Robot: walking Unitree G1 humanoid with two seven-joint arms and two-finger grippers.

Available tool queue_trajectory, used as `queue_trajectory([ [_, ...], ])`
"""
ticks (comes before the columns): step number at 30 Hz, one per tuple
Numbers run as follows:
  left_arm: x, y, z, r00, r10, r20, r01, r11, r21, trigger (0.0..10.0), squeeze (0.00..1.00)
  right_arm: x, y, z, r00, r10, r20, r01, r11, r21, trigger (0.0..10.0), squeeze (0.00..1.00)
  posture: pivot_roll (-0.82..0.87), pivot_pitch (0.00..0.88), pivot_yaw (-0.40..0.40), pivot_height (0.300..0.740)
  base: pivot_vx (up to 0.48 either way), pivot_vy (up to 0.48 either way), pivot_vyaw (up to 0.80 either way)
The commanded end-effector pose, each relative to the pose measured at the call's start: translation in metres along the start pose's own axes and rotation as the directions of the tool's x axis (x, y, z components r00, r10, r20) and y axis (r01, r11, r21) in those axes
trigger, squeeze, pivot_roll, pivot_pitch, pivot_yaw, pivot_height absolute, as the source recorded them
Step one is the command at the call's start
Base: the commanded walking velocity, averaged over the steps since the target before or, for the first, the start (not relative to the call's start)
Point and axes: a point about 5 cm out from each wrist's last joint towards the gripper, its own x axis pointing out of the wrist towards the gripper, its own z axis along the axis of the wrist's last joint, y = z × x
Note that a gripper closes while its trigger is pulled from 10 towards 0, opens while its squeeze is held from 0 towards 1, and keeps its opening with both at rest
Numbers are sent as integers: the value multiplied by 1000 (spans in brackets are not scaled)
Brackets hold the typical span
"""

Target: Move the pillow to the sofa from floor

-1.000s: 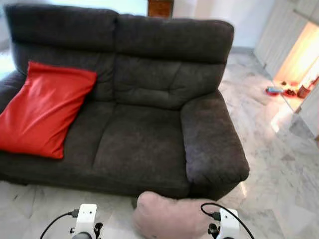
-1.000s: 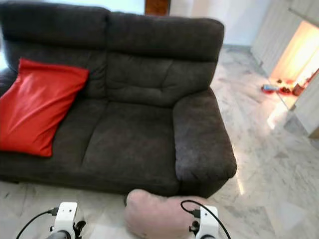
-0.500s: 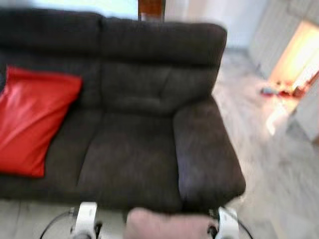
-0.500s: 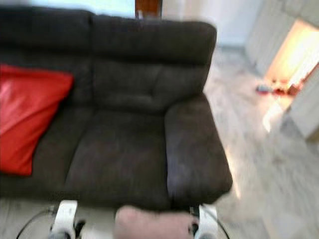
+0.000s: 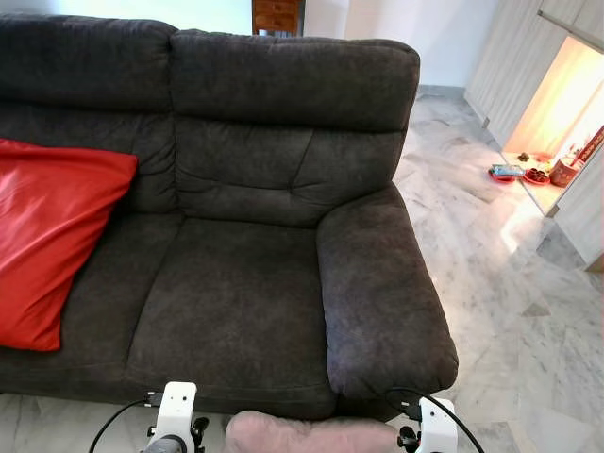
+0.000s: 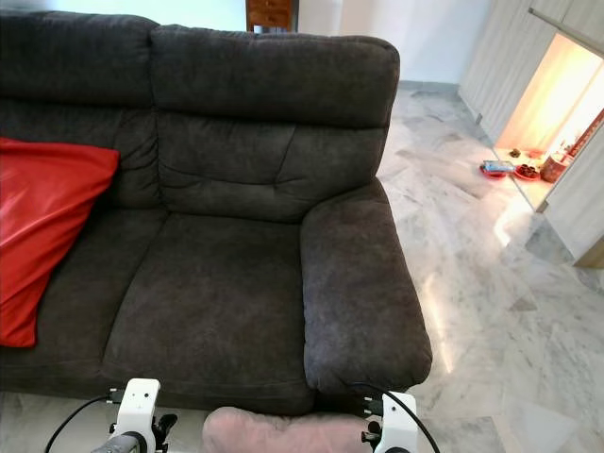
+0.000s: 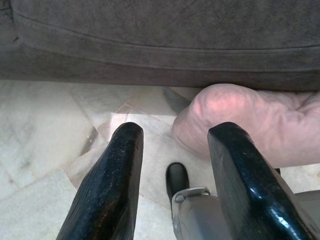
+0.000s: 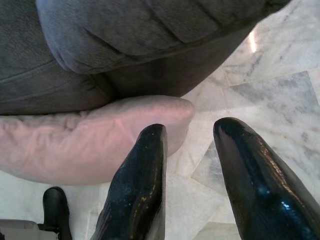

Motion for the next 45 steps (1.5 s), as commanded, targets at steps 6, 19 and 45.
queue_trajectory([
  [6, -1, 1, -4, 1000, 11, -11, -11, 1000, 19, 10000, 0, -1, -5, -1, 1000, -10, -4, 10, 1000, -5, 10000, 0, 3, 0, -77, 740, 0, -157, 0],
  [19, -1, 2, -4, 1000, 22, -10, -21, 1000, 14, 10000, 0, -1, -5, -1, 1000, -8, -4, 8, 1000, -9, 10000, 0, 4, 0, -78, 740, 0, -186, 0],
  [45, -1, 0, -5, 1000, 9, -11, -9, 1000, 24, 10000, 0, -1, -5, -2, 1000, -7, -4, 7, 1000, 5, 10000, 0, 2, 0, -80, 740, 0, 0, 0],
])
